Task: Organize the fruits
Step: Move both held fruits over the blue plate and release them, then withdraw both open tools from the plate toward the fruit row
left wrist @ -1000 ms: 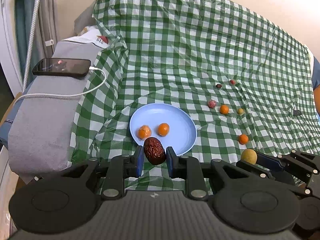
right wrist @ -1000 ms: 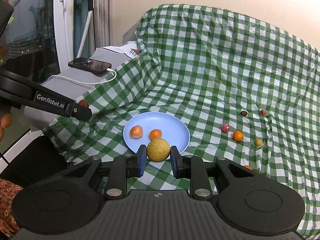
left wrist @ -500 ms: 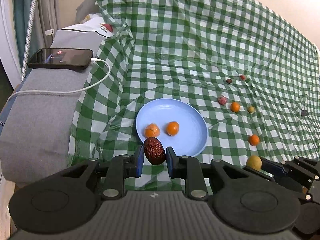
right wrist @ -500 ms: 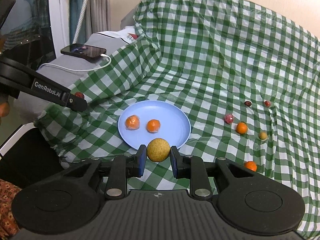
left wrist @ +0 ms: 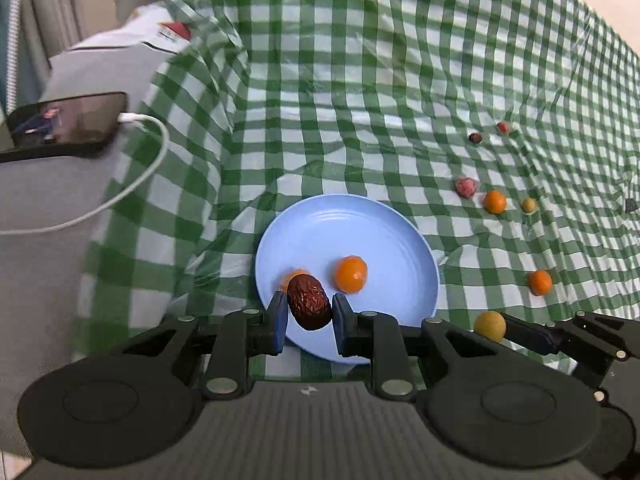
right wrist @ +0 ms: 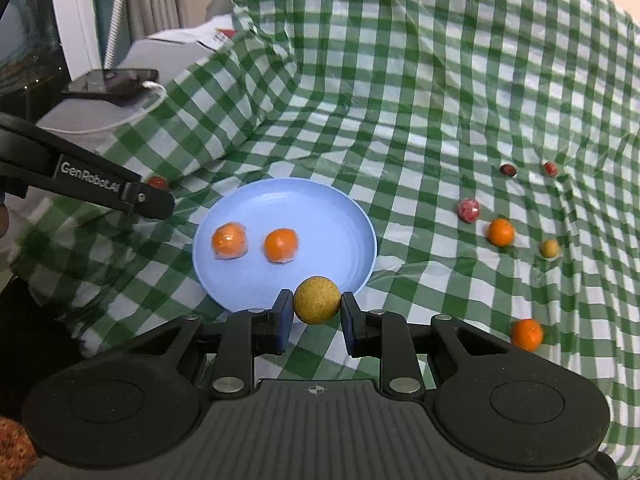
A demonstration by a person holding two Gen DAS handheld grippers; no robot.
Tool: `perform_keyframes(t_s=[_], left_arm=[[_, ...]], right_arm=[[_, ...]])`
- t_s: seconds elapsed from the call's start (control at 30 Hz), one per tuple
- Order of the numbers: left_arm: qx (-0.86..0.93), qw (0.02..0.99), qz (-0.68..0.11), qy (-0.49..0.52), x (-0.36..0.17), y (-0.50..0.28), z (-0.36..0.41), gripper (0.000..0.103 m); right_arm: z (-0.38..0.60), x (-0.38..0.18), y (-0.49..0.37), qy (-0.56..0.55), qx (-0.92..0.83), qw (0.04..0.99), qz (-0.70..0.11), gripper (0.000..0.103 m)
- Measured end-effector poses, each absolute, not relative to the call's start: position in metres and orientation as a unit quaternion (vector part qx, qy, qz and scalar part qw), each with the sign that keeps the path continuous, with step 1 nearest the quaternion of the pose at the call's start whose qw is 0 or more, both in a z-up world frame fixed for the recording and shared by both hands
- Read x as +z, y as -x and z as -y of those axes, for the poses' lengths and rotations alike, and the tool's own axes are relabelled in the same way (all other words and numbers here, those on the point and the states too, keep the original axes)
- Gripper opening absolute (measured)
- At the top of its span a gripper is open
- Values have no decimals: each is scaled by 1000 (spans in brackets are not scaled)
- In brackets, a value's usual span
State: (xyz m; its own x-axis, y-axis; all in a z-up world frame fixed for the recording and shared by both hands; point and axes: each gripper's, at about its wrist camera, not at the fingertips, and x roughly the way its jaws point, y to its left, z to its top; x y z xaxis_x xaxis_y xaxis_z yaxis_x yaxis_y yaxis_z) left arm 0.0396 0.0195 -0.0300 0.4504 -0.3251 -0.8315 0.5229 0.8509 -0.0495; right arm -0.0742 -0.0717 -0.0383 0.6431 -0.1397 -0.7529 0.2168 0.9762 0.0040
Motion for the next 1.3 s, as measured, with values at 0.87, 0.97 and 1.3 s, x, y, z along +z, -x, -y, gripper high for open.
perform_keyframes(t_s=[0.87, 0.97, 1.3], left_arm=[[-255, 853, -427, -162, -58, -83, 22, 103], [-244, 857, -423, -164, -45, -61, 3, 103], [-215, 857, -447, -141, -23, 15, -53, 103]], right_arm=[[103, -63, 20, -47, -74, 892, -444, 93], [96, -52, 43, -60, -73, 888, -450, 99], [54, -17, 112, -56, -84, 903, -419, 101]])
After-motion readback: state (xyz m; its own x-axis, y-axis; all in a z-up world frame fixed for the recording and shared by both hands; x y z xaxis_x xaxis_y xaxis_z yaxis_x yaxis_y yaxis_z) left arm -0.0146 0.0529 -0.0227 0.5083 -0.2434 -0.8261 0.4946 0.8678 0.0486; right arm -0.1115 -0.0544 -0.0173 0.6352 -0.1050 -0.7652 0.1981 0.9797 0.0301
